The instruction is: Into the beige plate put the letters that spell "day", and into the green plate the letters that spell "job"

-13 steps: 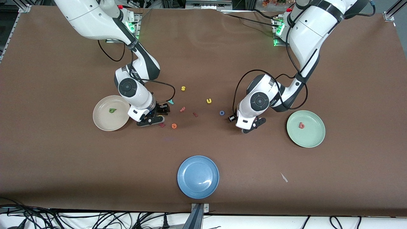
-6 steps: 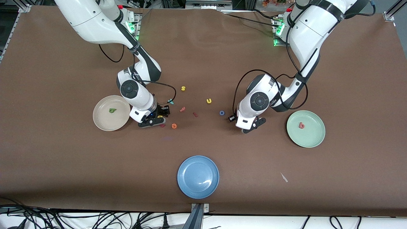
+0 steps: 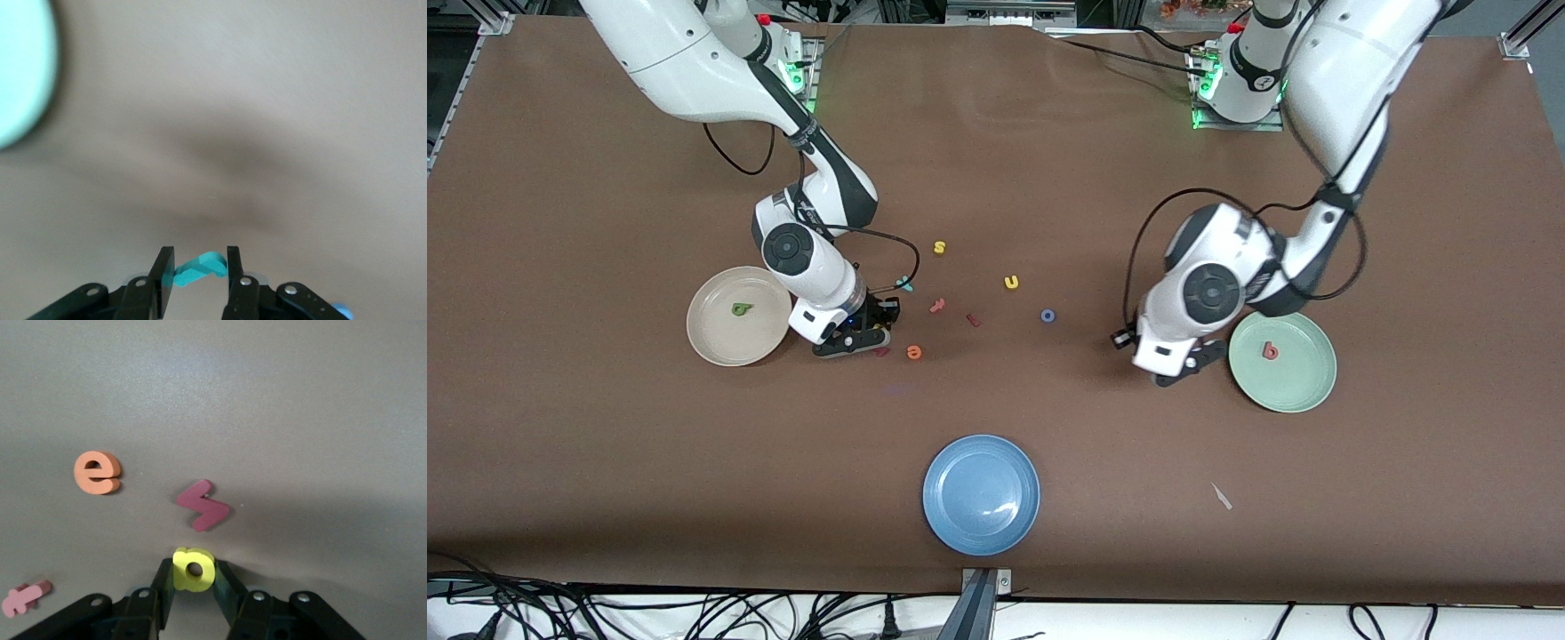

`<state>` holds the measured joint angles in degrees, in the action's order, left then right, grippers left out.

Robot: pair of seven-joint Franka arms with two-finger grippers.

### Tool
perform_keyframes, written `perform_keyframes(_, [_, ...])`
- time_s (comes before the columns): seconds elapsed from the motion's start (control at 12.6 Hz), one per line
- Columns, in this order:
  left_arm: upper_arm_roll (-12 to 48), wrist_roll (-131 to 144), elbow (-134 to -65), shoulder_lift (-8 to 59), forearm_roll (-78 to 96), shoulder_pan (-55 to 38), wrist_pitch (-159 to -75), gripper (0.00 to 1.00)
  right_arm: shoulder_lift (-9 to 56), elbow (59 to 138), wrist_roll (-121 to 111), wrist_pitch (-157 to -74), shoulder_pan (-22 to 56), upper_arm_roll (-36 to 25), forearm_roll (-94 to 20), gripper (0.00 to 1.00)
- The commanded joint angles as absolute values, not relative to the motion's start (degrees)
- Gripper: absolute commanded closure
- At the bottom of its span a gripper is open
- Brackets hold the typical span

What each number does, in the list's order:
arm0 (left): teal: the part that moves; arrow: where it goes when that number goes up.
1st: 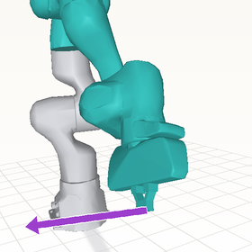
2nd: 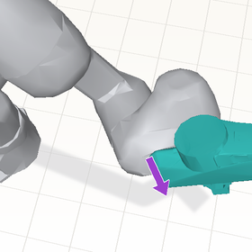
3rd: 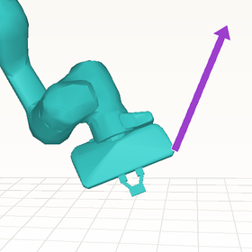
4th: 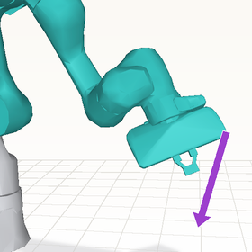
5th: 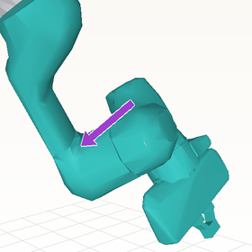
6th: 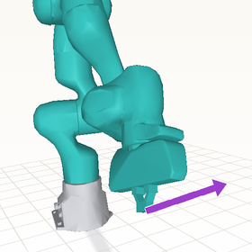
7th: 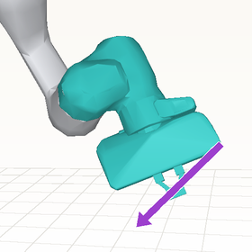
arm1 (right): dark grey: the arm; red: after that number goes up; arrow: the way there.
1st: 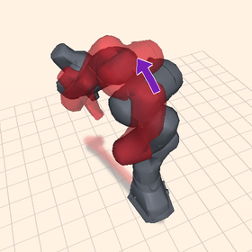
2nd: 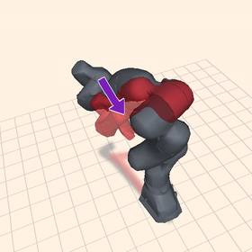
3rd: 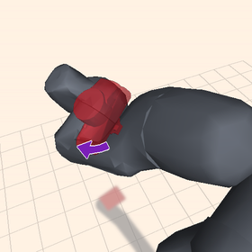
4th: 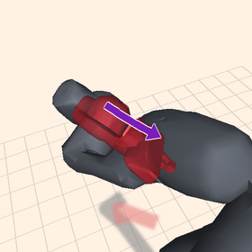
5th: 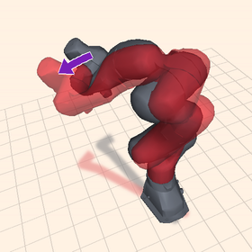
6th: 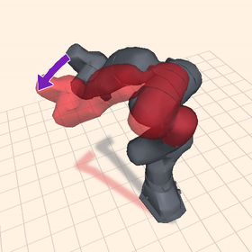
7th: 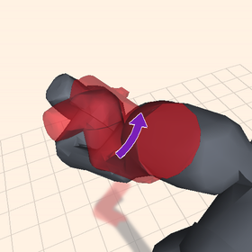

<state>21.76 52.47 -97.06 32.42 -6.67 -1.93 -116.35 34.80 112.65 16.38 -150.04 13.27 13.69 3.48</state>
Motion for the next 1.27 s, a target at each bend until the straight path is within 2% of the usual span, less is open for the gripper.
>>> perform_keyframes(0.0, [22.06, 40.30, -96.42, 29.80, -5.18, 4.72, -108.31, 0.84, 34.90, 112.15, 14.95, -149.68, 13.80, 12.48, 4.04, 0.94])
perform_keyframes(0.24, [21.54, 24.58, -96.59, 30.41, -6.76, 13.94, -107.22, 0.83, 28.50, 112.32, 9.61, -139.79, 12.93, 11.60, 3.96, 0.94])
perform_keyframes(0.4, [21.62, 19.00, -96.68, 33.12, -12.27, 17.92, -108.01, 0.83, 24.45, 114.15, 1.54, -134.84, 8.81, 11.60, 3.69, 0.94])
perform_keyframes(0.64, [21.62, 18.54, -97.12, 37.61, -18.01, 19.95, -111.96, 0.81, 21.36, 118.38, -10.68, -134.91, 1.70, 11.60, 3.69, 0.94])
perform_keyframes(0.71, [21.62, 18.54, -97.12, 38.40, -18.02, 19.95, -112.41, 0.76, 21.01, 119.08, -14.38, -135.17, -0.51, 11.60, 3.60, 0.93])
perform_keyframes(0.79, [21.62, 18.54, -96.86, 38.41, -17.93, 19.95, -112.41, 0.54, 20.74, 119.44, -16.59, -135.18, -1.48, 11.60, 3.60, 0.91])
perform_keyframes(0.87, [21.71, 18.54, -96.51, 38.06, -17.84, 20.04, -112.33, 0.09, 20.39, 120.14, -17.92, -135.18, -2.36, 11.60, 3.60, 0.82])
perform_keyframes(0.95, [21.71, 18.81, -96.24, 37.71, -17.58, 19.87, -111.98, 0.00, 20.39, 120.49, -18.97, -135.18, -2.90, 11.60, 3.60, 0.82])
perform_keyframes(1.03, [22.14, 19.33, -95.54, 37.01, -16.80, 19.78, -111.62, 0.00, 20.39, 120.93, -19.25, -135.26, -3.25, 11.51, 3.52, 0.72])
perform_keyframes(1.11, [22.76, 20.12, -95.45, 35.87, -15.22, 18.99, -111.27, 0.00, 20.39, 121.20, -19.16, -135.61, -3.34, 11.51, 3.34, 0.50])
perform_keyframes(1.19, [24.33, 23.09, -95.54, 34.55, -12.16, 18.72, -110.31, 0.00, 20.39, 121.29, -19.07, -135.70, -3.34, 11.51, 3.34, 0.38])
